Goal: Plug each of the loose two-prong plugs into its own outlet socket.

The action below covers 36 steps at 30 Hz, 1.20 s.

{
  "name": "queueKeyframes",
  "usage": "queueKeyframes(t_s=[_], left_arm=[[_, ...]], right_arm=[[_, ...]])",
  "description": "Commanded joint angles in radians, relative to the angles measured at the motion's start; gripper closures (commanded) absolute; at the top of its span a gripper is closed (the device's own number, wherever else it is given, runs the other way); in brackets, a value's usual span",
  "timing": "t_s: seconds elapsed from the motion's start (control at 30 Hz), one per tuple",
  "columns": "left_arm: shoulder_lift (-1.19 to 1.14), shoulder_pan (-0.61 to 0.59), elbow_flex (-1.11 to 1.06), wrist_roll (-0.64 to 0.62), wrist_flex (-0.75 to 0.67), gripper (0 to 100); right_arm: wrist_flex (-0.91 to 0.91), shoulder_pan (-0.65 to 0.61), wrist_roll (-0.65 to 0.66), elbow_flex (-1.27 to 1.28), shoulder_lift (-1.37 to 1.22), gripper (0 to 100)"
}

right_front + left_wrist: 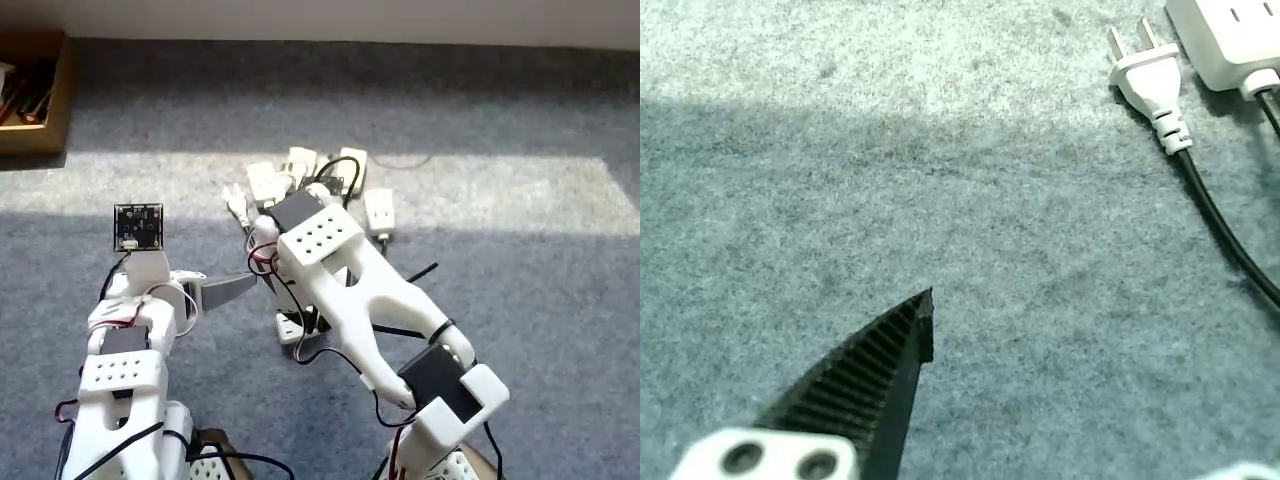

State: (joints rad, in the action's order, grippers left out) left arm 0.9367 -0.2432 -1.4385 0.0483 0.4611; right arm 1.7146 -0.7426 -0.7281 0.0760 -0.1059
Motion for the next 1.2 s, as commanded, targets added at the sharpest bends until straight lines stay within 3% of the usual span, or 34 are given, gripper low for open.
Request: queueKeyframes(t_s=[0.0, 0.17, 0.37, 0.4, 0.53, 0.6, 0.67, 0.87, 1.07, 1.17], left_arm=[[0.008, 0.015, 0.004, -0.006, -0.020, 44], [0.008, 0.010, 0.007, -0.006, -0.020, 44], [0.010, -0.039, 0.058, -0.006, -0.031, 44], [0.010, -0.065, 0.074, -0.006, -0.031, 44], [0.010, -0.147, 0.137, -0.002, -0.028, 44], [0.010, -0.176, 0.162, 0.000, -0.021, 44], [0.001, -0.186, 0.214, 0.000, 0.084, 44], [-0.128, -0.099, 0.610, 0.063, 0.704, 44], [-0.302, -0.013, 0.969, 0.063, 0.962, 44], [-0.305, 0.031, 0.995, 0.061, 0.987, 44]], right_arm=[[0.031, -0.061, 0.009, -0.021, 0.051, 99.4], [0.041, -0.108, 0.012, -0.042, 0.097, 99.4], [0.038, -0.058, 0.049, -0.185, 0.286, 99.3], [0.038, -0.039, 0.161, -0.193, 0.303, 99.3], [0.033, 0.048, 0.881, -0.136, 0.321, 99.3], [-0.035, 0.128, 0.862, -0.096, 0.325, 99.3], [-0.136, 0.189, 0.856, -0.064, 0.325, 99.3], [-0.479, 0.166, 0.948, 0.203, 0.377, 99.3], [-0.921, 0.004, 1.017, 0.659, 0.656, 99.3], [-0.977, -0.070, 1.033, 0.799, 0.812, 99.3]])
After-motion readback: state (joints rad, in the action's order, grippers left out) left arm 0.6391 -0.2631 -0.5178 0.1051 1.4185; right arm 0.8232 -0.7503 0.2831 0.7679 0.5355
